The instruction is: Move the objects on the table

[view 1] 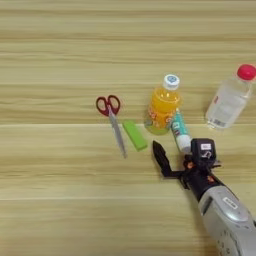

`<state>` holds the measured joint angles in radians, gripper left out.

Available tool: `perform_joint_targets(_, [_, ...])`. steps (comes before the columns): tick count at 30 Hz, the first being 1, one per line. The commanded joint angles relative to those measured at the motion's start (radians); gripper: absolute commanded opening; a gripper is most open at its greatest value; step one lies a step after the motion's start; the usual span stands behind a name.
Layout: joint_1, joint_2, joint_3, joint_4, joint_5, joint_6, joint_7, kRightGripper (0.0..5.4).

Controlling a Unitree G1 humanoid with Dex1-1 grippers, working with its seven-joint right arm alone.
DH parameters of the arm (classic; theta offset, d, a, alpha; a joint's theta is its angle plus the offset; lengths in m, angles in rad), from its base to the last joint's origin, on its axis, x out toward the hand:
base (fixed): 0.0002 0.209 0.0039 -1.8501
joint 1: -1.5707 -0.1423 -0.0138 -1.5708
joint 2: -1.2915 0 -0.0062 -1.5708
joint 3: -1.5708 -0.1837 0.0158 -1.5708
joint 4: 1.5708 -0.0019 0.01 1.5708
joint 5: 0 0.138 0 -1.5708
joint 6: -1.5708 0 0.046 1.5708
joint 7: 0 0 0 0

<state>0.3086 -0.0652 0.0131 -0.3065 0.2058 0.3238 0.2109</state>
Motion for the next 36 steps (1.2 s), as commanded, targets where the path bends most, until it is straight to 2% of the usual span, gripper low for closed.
perform_joint_targets(1, [-0.014,-0.006,0.011,-0.035,0.009,-0.013,0.012,5.35])
perform_joint_targets(8, [-0.024,-0.008,-0.006,-0.018,-0.006,-0.026,-0.006,5.35])
perform_joint_targets(16, [-0.028,-0.013,-0.018,-0.018,-0.05,-0.076,-0.031,5.35])
perform_joint_targets(28, [-0.034,-0.017,-0.024,0.004,-0.064,-0.09,-0.034,5.35])
perform_joint_targets(31, [-0.03,-0.019,-0.023,-0.021,-0.088,-0.135,-0.044,5.35])
perform_joint_targets(36, [-0.018,-0.018,-0.018,-0.076,-0.141,-0.259,-0.061,5.35])
